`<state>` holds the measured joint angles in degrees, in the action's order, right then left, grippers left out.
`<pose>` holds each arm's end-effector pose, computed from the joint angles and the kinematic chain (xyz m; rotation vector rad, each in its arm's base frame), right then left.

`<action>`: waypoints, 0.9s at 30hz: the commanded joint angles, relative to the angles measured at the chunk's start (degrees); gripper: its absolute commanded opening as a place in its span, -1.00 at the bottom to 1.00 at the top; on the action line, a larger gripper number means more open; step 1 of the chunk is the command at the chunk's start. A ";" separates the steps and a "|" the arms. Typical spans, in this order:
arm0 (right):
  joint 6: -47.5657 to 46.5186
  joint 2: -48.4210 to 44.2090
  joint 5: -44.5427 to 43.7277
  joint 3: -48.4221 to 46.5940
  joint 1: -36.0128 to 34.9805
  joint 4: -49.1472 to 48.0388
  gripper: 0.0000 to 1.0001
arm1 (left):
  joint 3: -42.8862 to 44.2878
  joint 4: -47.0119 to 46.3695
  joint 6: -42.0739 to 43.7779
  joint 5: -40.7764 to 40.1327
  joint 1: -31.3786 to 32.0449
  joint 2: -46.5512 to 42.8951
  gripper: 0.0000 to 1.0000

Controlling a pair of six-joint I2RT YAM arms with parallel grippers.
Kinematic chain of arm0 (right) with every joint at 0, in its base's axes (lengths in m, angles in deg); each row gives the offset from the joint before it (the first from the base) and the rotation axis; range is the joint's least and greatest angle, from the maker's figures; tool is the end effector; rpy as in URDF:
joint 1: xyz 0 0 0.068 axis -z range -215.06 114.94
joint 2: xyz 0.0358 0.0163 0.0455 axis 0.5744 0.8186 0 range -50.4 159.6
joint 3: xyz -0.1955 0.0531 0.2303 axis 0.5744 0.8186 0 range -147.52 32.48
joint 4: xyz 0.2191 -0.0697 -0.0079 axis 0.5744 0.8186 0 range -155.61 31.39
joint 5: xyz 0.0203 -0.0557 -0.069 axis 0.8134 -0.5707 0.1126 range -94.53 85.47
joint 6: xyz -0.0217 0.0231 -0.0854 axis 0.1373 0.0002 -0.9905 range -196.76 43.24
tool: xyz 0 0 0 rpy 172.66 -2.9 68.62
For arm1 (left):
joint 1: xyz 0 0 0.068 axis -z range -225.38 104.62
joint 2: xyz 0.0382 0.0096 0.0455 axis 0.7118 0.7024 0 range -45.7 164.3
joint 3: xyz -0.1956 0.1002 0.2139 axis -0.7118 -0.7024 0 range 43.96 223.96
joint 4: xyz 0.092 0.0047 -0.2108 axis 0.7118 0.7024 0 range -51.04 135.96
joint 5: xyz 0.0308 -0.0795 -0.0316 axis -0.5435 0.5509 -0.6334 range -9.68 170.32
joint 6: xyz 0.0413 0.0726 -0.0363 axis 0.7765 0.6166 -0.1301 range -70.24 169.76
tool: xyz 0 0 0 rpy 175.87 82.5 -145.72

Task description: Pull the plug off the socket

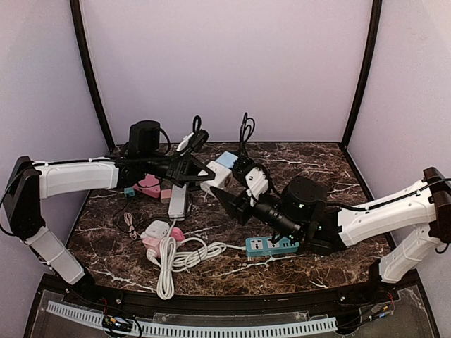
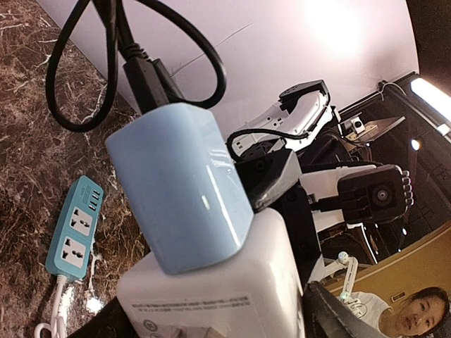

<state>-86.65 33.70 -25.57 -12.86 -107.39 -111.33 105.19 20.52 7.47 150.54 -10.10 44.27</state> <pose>0.1313 0.3156 0.3437 -0.7273 1.2979 0.6214 0.2281 -0.2555 0.3453 0.9565 1.8846 -1.9518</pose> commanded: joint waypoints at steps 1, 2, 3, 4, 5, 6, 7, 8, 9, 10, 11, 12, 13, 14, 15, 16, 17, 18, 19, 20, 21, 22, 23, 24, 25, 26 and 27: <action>-1.69 0.45 -0.43 -1.96 -0.83 -5.62 -1.00 | -0.70 -4.40 -2.09 1.76 0.22 -0.24 0.44; -1.69 0.50 -0.44 -1.87 -0.86 -5.61 -1.00 | -0.73 -4.41 -2.14 1.77 0.22 -0.20 0.39; -1.71 0.46 -0.60 -1.78 -0.93 -5.55 -1.00 | -0.67 -4.37 -2.18 1.81 0.22 -0.05 0.31; -1.71 0.50 -0.71 -1.69 -0.91 -5.34 -1.00 | -0.67 -4.35 -2.23 1.78 0.22 -0.01 0.27; -1.59 0.46 -0.90 -1.68 -0.96 -5.09 -1.00 | -0.67 -4.27 -2.20 1.77 0.22 0.02 0.19; -1.48 0.38 -1.05 -1.60 -0.98 -4.77 -1.00 | -0.68 -4.25 -2.24 1.77 0.18 0.07 0.14; -1.37 0.25 -1.24 -1.55 -1.11 -4.48 -1.00 | -0.59 -4.15 -2.14 1.77 0.21 0.12 0.05; -1.16 0.19 -1.50 -1.51 -1.08 -4.13 -1.00 | -0.54 -4.15 -2.12 1.77 0.21 0.16 0.00; -0.98 0.12 -1.73 -1.43 -1.12 -3.69 -0.97 | -0.58 -4.11 -2.06 1.77 0.22 0.19 -0.09; -0.69 -0.04 -1.91 -1.37 -1.20 -3.23 -0.89 | -0.58 -4.04 -2.04 1.77 0.22 0.20 -0.13; -0.39 -0.27 -2.06 -1.29 -1.27 -2.65 -0.80 | -0.50 -3.99 -1.91 1.77 0.15 0.16 -0.21; -0.14 -0.51 -2.15 -1.18 -1.29 -2.11 -0.69 | -0.50 -3.90 -1.79 1.66 0.14 0.14 -0.24; 0.13 -0.77 -2.22 -1.03 -1.29 -1.51 -0.59 | -0.43 -3.63 -1.39 1.54 0.09 -0.08 -0.29; 0.47 -1.04 -2.39 -0.80 -1.36 -1.00 -0.48 | -0.38 -3.36 -1.09 1.23 0.07 -0.20 -0.31; 0.85 -1.44 -2.55 -0.43 -1.46 -0.48 -0.32 | -0.29 -2.53 -0.24 1.01 -0.06 -0.51 -0.36; 1.17 -1.85 -2.66 -0.06 -1.47 0.00 -0.18 | -0.22 -1.98 0.36 0.59 -0.14 -0.68 -0.38; 1.49 -2.29 -2.93 0.36 -1.53 0.46 -0.04 | 0.08 -0.91 1.37 0.34 -0.44 -1.05 -0.41; 1.94 -2.68 -3.06 0.75 -1.57 1.06 0.14 | 0.22 -0.46 1.79 0.05 -0.64 -1.39 -0.43; 2.35 -3.11 -3.31 1.12 -1.66 1.71 0.22 | 0.21 0.04 2.39 -0.06 -1.01 -1.52 -0.45; 2.86 -3.53 -3.45 1.40 -1.61 2.55 0.37 | 0.20 0.10 2.47 -0.32 -1.23 -1.90 -0.46; 3.44 -3.96 -3.58 1.67 -1.68 3.60 0.48 | 0.20 0.14 2.67 -0.42 -1.70 -2.08 -0.48; 4.07 -4.35 -3.72 1.87 -1.76 4.68 0.59 | 0.14 0.15 2.89 -0.65 -1.93 -2.43 -0.49; 4.79 -4.78 -3.86 2.06 -1.80 5.89 0.68 | 0.13 0.15 3.03 -0.80 -2.47 -2.61 -0.51; 5.44 -5.16 -4.00 2.29 -1.83 6.91 0.75 | 0.05 0.15 3.14 -1.07 -2.75 -3.03 -0.52; 5.88 -5.64 -4.15 2.49 -1.96 7.86 0.82 | 0.04 0.09 3.20 -1.19 -3.36 -3.17 -0.52; 6.24 -6.00 -4.33 2.68 -2.03 8.65 0.87 | -0.06 0.03 3.31 -1.46 -3.63 -3.52 -0.54; 6.62 -6.37 -4.61 2.79 -2.14 9.30 0.91 | -0.10 0.00 3.33 -1.56 -4.06 -3.64 -0.55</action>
<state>-83.24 29.32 -28.67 -11.29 -108.70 -105.38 104.93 21.79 8.28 148.98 -12.72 44.42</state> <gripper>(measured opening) 0.925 0.653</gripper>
